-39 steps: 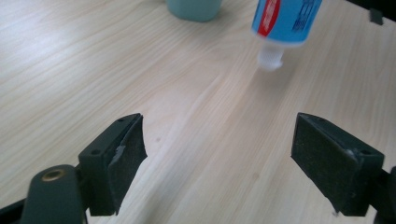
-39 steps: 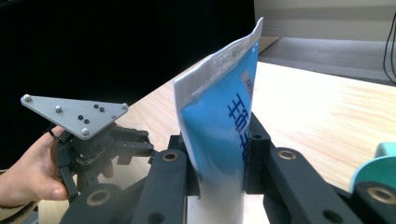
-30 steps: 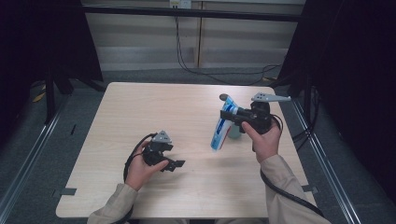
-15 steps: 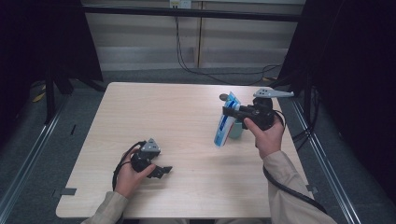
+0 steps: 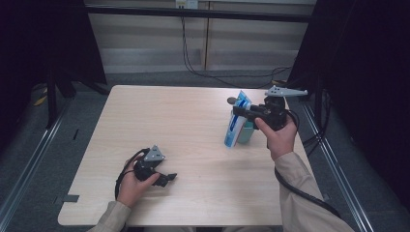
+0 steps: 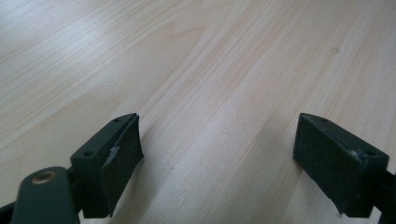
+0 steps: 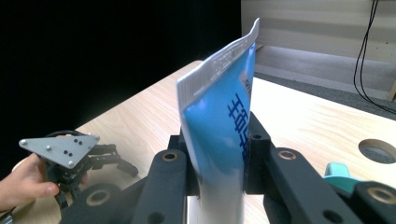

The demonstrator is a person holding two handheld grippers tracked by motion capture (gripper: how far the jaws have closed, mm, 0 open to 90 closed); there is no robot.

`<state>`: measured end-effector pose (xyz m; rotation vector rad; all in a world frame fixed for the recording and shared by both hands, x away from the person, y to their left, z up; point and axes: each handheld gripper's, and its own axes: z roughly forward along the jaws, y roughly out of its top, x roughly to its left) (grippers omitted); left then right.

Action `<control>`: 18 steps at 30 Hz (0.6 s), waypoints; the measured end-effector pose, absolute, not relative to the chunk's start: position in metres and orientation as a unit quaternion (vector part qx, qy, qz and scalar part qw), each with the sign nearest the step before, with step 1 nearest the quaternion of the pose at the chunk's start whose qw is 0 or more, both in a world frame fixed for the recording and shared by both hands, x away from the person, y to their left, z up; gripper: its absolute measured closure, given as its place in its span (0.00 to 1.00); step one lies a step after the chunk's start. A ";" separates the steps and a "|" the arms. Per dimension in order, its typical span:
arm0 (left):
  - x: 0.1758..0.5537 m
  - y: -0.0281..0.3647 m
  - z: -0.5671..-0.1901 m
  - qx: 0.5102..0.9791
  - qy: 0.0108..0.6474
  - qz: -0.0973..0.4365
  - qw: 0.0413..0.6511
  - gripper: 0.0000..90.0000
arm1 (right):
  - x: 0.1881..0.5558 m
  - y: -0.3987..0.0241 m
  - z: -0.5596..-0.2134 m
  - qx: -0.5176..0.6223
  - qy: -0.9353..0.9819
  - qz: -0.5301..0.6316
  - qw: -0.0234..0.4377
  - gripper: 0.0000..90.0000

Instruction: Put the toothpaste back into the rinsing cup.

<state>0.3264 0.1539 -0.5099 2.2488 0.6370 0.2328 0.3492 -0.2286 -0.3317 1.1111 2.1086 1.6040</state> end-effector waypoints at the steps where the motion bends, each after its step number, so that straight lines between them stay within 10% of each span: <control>1: 0.326 0.154 -0.510 0.883 0.250 0.092 0.386 0.16 | 0.349 -0.229 -0.331 0.383 0.727 0.554 0.134 0.83; 18: 0.327 0.154 -0.510 0.885 0.243 0.090 0.386 0.16 | 0.360 -0.236 -0.313 0.387 0.721 0.554 0.149 0.83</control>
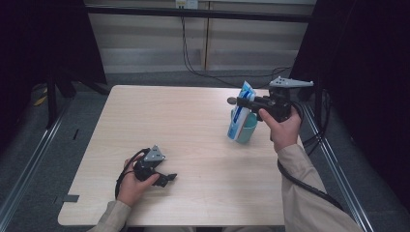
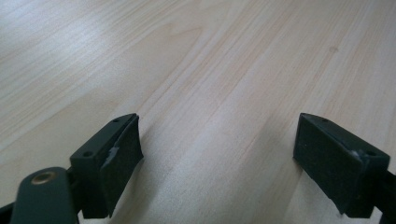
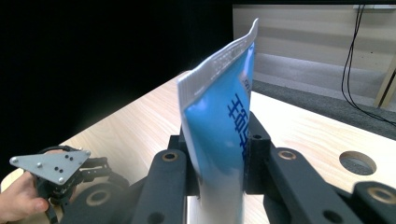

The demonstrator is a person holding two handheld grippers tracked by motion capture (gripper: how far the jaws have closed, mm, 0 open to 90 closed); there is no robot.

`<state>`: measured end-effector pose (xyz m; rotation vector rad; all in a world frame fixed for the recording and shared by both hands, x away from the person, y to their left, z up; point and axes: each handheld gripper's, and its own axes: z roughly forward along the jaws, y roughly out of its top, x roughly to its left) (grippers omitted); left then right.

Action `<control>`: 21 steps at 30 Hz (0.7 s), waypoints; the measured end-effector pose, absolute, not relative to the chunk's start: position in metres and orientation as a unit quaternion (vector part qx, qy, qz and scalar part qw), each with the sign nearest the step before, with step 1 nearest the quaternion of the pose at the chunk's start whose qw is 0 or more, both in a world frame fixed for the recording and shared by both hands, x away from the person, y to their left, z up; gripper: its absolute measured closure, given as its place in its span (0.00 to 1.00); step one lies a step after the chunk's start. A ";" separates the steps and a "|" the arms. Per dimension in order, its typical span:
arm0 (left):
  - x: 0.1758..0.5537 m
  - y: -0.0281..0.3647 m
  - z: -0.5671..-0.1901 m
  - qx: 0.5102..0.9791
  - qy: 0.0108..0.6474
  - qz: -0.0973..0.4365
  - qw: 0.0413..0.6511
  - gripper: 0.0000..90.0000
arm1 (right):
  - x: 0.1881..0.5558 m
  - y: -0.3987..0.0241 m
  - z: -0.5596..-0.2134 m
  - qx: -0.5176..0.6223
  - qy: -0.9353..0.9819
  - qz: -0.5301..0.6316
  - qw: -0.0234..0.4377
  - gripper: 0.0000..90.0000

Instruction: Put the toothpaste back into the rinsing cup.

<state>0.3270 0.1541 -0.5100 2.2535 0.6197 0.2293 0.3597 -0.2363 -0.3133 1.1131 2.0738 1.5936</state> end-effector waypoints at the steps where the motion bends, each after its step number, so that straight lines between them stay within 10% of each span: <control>1: 0.327 0.154 -0.510 0.885 0.243 0.090 0.387 0.16 | 0.360 -0.236 -0.313 0.388 0.720 0.555 0.150 0.83; 21: 0.327 0.154 -0.510 0.885 0.242 0.090 0.387 0.16 | 0.376 -0.237 -0.292 0.386 0.723 0.543 0.182 0.83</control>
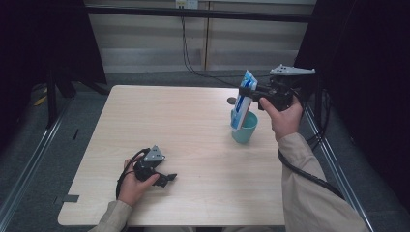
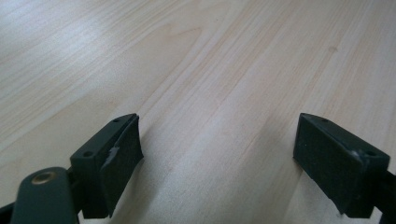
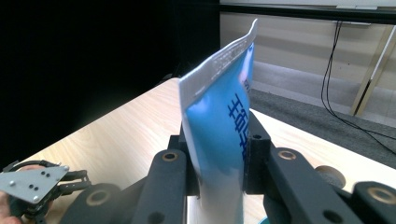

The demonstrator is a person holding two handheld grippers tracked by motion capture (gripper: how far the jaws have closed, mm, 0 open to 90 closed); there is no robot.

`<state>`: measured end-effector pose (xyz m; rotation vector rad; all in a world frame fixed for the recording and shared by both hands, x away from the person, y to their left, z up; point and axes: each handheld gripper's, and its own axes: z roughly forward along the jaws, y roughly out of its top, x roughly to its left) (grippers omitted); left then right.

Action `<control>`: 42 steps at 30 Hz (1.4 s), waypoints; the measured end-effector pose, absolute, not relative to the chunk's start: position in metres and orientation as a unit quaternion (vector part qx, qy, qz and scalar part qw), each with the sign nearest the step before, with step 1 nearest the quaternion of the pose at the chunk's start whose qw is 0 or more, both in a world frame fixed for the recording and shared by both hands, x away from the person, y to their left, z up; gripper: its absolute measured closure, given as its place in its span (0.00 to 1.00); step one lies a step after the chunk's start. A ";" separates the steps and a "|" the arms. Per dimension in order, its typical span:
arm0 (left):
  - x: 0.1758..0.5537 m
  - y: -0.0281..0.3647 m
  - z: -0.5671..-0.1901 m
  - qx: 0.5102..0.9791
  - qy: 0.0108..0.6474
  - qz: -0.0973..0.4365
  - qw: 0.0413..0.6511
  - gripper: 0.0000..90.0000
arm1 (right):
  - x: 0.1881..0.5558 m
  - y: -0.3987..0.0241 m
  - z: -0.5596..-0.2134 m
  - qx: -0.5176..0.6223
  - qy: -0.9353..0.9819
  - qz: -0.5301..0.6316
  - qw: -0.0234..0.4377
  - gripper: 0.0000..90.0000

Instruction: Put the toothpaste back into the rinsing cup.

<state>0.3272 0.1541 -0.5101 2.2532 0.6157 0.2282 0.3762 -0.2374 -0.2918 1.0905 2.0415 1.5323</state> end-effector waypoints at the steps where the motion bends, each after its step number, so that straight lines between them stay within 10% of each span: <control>1: 0.327 0.154 -0.510 0.886 0.241 0.089 0.386 0.16 | 0.377 -0.238 -0.291 0.387 0.723 0.543 0.183 0.83; 42: 0.327 0.154 -0.510 0.886 0.240 0.088 0.386 0.16 | 0.418 -0.253 -0.300 0.426 0.708 0.504 0.250 0.83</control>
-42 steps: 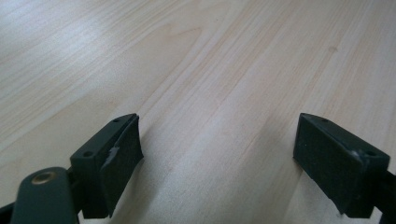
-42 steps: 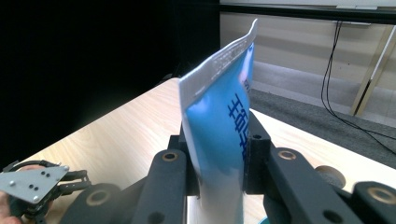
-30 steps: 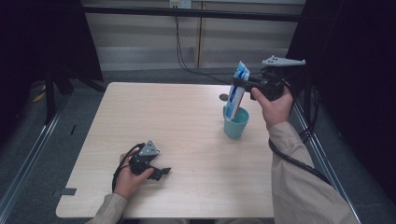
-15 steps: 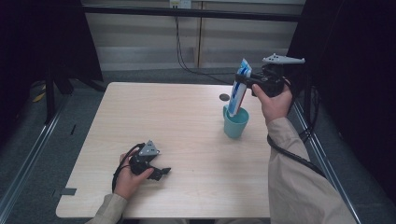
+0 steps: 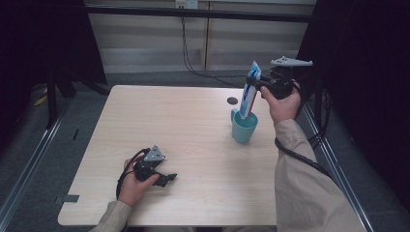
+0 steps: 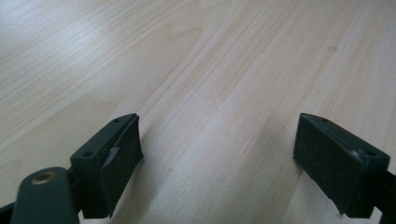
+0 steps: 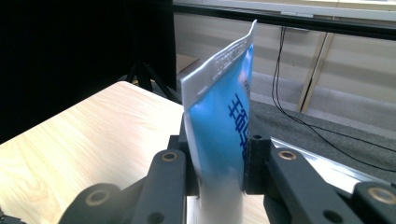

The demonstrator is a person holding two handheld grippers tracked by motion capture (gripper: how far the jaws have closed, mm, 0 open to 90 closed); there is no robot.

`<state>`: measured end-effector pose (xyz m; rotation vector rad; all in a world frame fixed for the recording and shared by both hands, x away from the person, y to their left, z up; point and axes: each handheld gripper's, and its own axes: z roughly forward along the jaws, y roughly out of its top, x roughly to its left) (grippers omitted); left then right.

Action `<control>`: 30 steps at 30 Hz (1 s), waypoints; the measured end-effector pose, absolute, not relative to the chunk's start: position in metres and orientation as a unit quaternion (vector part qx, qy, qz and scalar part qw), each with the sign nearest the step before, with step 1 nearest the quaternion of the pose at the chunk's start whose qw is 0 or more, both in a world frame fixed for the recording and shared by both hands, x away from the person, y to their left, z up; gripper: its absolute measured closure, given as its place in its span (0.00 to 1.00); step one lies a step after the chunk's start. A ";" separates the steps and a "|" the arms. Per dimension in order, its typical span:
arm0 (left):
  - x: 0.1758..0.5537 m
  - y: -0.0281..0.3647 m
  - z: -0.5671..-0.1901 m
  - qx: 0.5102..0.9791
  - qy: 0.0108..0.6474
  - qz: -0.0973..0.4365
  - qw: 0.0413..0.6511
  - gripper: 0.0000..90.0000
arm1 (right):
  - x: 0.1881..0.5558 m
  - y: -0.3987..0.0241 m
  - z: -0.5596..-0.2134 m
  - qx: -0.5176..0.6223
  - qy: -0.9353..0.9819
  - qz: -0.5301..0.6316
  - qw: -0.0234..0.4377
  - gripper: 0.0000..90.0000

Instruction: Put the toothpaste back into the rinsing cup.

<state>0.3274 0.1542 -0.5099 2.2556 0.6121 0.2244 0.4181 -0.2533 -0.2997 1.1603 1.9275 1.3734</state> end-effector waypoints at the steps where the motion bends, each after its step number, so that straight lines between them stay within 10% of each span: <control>1: 0.327 0.154 -0.510 0.886 0.240 0.088 0.387 0.16 | 0.419 -0.254 -0.301 0.428 0.707 0.504 0.250 0.83; 30: 0.327 0.154 -0.510 0.885 0.242 0.090 0.388 0.16 | 0.421 -0.257 -0.336 0.450 0.713 0.472 0.257 0.83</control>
